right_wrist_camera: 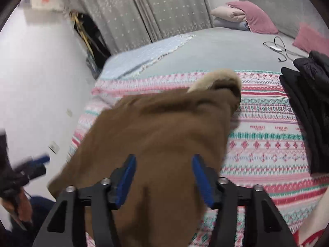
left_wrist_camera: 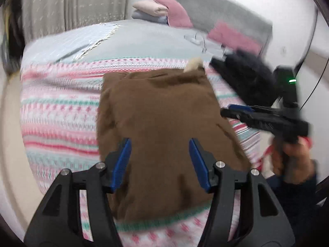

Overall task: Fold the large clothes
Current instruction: 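Press the coat bundle flat with both open tools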

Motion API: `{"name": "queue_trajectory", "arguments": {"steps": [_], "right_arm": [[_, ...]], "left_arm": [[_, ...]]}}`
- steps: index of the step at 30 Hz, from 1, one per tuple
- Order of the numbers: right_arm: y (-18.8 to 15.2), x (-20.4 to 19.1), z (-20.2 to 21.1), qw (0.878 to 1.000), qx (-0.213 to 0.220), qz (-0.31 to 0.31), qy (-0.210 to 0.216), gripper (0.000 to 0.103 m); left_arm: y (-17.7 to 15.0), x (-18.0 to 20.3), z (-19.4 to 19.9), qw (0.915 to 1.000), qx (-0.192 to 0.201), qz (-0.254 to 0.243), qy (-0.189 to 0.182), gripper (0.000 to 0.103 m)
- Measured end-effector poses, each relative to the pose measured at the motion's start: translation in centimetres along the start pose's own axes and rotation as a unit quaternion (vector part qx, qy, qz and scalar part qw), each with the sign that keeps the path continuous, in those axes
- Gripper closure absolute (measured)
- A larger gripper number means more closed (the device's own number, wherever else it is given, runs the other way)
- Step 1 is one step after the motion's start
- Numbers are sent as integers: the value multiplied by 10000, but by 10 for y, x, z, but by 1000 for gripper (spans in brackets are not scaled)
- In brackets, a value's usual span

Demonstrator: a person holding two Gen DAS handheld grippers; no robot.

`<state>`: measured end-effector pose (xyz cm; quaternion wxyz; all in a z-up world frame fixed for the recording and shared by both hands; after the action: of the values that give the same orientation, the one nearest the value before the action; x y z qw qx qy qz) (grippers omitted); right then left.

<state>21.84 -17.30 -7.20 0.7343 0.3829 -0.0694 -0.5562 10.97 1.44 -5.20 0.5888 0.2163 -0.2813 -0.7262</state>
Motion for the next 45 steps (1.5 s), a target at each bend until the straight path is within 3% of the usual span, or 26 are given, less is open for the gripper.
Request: {"name": "queue_trajectory", "arguments": {"steps": [4,7,10,14,21,23,26,29,32,38,41,45], "right_arm": [[-29,-9,-24,9992,-315,85,-245,61],[-38,-10,-32,9961,-404,363,-691,61],[-42,-5,-41,9963,-494,252,-660,61],[-53,-1,-52,9967,-528,152,-592,61],[-45,-5,-43,9977,-509,116,-442,61],[-26,-3,-35,9980,-379,99,-487,61],[10,6,-37,9953,-293,305,-875,60],[47,25,-64,9951,-528,97,-833,60],[73,42,-93,9912,-770,19,-1079,60],[76,48,-144,9796,-1296,270,-1510,55],[72,52,-153,9788,-1172,235,-1662,54],[70,50,-145,9811,-967,309,-1644,54]], "left_arm": [[-3,-12,-59,9961,-491,-182,717,45],[-10,-23,-72,9945,-589,-136,855,46],[-21,-30,-82,9943,-657,114,831,46],[-27,-30,-91,9931,-574,-4,1027,46],[-28,-33,-89,9939,-548,122,947,45],[-29,-33,-88,9939,-548,133,943,45],[-29,-33,-88,9942,-552,168,907,45],[-28,-32,-89,9944,-576,177,873,45],[-30,-33,-89,9946,-562,170,860,45],[-28,-38,-95,9944,-605,211,835,45],[-26,-41,-98,9945,-710,226,739,45],[-15,-53,-88,9931,-1013,537,245,46]]}}
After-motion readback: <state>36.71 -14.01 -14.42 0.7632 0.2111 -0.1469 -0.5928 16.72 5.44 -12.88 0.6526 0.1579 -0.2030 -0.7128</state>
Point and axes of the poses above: each gripper's, at about its wrist camera, not at the fingertips, and z roughly against the way its jaws point, x to its right, y to its top, the point moved 9 cm from there along -z, roughly the way its jaws point, and after that the axes turned 7 degrees about y, right-handed, at the moved point
